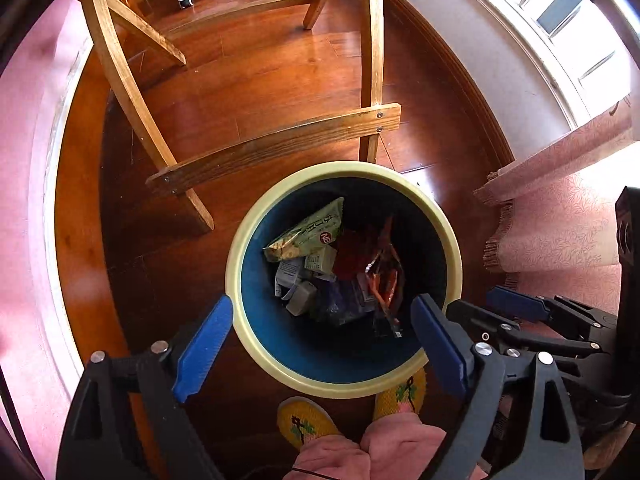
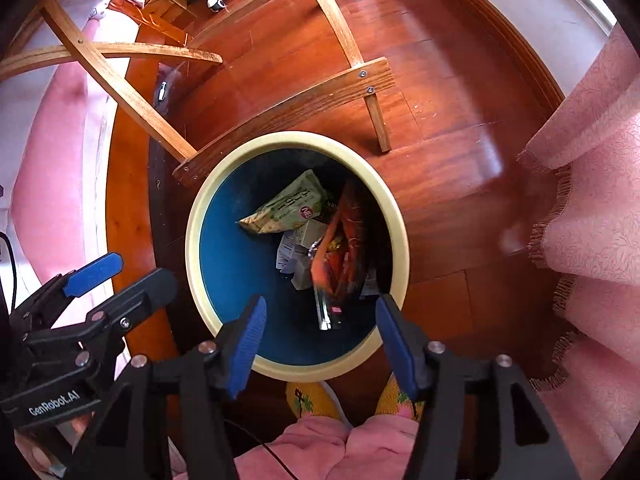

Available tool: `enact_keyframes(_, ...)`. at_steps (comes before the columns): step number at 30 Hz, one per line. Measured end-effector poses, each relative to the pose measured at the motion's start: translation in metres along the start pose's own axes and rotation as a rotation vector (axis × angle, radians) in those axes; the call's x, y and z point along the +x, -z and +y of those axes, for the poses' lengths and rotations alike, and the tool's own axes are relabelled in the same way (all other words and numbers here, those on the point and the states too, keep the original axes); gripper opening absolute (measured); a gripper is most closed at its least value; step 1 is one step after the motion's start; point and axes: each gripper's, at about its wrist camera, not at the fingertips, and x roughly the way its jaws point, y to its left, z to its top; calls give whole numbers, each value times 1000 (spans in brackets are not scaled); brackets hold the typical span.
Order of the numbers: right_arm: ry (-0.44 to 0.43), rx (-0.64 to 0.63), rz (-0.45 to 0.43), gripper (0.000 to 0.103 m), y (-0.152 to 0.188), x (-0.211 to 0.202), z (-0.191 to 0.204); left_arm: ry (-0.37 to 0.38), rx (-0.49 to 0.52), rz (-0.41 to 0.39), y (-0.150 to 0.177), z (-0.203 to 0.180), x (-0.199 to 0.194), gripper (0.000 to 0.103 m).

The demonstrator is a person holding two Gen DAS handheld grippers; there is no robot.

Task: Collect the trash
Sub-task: 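Carry both bags down over the bin and open both tools, then raise both tools back up toward the table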

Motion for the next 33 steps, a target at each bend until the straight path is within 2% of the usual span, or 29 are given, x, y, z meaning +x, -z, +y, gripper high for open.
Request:
enact_keyframes(10, 6, 29, -34, 61, 7, -33, 9, -28, 0, -7, 8, 0, -34, 95)
enact_keyframes(21, 22, 75, -37, 65, 10, -94, 29, -30, 6, 8, 20, 4, -106, 95)
enact_keyframes(26, 37, 88, -43, 65, 15, -134, 41, -22, 17, 7, 22, 2, -151, 95)
enact_keyframes(33, 32, 102, -88, 65, 24, -205, 68, 1, 61, -52, 18, 1, -236, 95)
